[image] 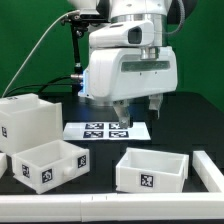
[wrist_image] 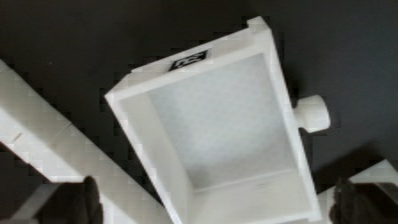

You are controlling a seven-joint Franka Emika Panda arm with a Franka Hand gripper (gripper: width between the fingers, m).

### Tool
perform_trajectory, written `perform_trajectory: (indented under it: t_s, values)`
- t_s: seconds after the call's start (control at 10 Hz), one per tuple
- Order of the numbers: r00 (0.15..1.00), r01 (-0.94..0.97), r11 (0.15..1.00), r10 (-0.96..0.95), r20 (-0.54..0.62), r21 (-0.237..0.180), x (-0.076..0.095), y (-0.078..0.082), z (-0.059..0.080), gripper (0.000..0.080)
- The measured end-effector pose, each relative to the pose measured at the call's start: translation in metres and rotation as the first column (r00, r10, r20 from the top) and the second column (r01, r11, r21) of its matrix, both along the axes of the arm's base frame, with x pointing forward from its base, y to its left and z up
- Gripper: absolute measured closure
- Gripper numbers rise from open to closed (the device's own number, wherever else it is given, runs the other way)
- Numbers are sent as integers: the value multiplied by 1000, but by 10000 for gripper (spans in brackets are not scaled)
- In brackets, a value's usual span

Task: Assemble drawer

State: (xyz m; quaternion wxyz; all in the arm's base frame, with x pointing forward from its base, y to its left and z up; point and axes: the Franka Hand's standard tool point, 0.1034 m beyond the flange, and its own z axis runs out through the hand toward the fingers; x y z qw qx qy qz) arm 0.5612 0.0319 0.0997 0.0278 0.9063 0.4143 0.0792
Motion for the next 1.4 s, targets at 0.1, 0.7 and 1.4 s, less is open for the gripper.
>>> perform_trajectory:
  t_s: [0.1, 0.7, 1.4]
  values:
    - [1000, 1, 1000, -1, 9, 1, 0, 0, 0, 149]
    - [997, 71, 997, -71, 9, 16, 2, -9, 2, 149]
    - [912, 407, 907, -410, 10, 107, 8, -17, 9, 149]
